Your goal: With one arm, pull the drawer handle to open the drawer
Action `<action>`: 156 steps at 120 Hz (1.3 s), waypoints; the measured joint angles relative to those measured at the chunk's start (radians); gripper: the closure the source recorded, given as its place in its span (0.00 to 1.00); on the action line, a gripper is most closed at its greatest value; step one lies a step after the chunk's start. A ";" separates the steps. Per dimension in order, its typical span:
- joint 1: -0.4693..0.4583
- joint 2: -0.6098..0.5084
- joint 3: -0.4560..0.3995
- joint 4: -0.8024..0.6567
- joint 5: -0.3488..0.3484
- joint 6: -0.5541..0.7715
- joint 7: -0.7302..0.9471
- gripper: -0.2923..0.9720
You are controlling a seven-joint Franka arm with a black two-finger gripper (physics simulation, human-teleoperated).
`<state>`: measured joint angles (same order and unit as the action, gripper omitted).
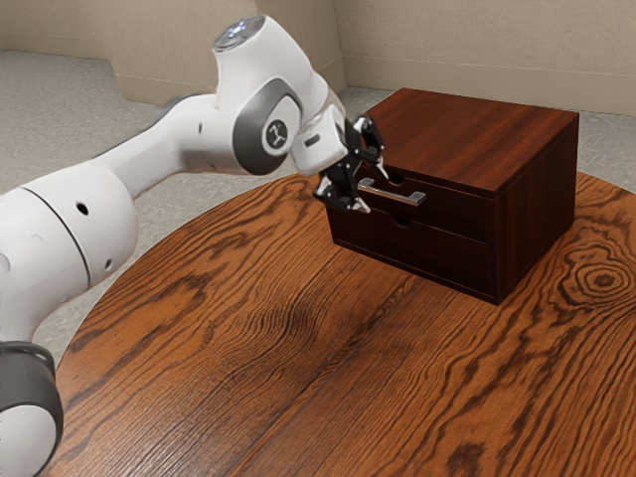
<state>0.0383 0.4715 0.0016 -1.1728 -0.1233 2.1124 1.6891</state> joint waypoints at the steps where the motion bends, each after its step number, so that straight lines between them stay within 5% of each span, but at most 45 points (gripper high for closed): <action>1: 0.000 0.001 0.000 0.000 0.000 0.000 0.001 0.47; 156: 0.012 0.048 -0.019 0.012 -0.035 0.061 0.042 0.67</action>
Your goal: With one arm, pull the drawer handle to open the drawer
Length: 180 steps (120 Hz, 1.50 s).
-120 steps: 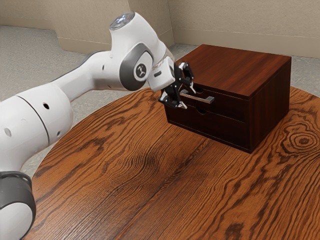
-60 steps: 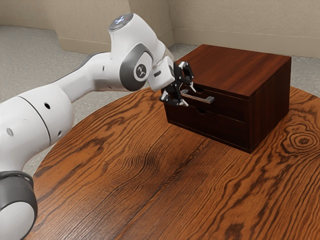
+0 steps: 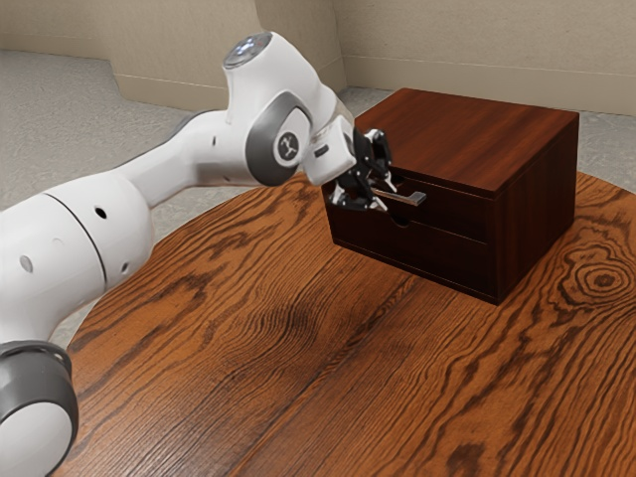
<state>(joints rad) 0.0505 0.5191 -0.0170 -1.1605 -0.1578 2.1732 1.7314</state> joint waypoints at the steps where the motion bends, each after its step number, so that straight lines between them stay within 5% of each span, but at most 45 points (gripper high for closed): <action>1: 0.000 0.000 0.000 0.000 -0.001 0.000 0.000 0.68; 180: 0.008 -0.119 0.005 -0.169 -0.009 0.002 -0.025 0.76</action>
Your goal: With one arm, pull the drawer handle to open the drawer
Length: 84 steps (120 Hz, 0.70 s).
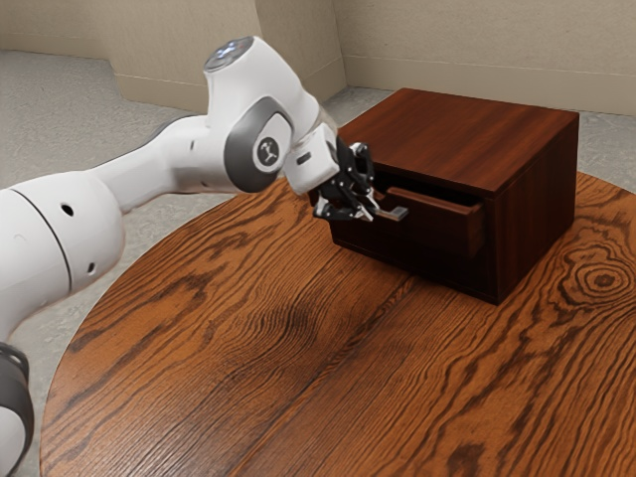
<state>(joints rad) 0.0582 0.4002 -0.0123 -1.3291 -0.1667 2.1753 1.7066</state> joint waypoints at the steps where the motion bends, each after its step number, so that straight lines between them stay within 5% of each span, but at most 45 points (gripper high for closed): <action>1: 0.000 -0.001 0.000 -0.001 0.000 0.000 0.000 0.76; 84: 0.019 -0.107 0.000 -0.141 0.002 0.025 -0.019 0.76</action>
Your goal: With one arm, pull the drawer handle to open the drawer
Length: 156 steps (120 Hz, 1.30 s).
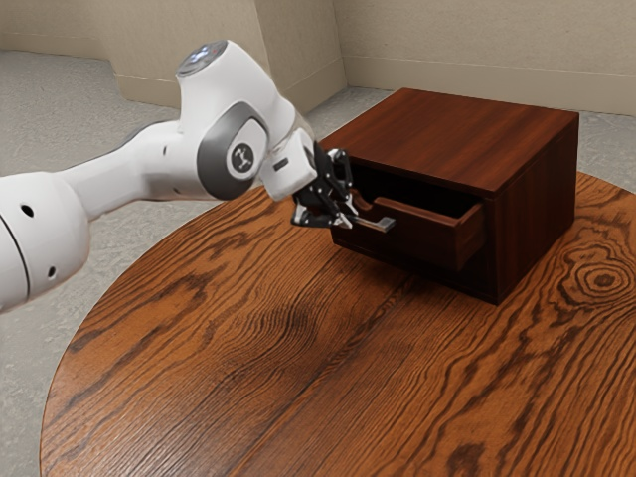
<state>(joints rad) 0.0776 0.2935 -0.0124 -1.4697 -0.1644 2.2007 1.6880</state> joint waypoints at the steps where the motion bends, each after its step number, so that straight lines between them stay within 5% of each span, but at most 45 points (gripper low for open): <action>1: 0.000 -0.002 0.000 -0.003 0.000 0.001 0.000 0.76; 156: 0.001 -0.182 -0.004 -0.258 0.006 0.062 -0.044 0.76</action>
<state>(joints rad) 0.0790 0.1117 -0.0167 -1.7276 -0.1581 2.2630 1.6437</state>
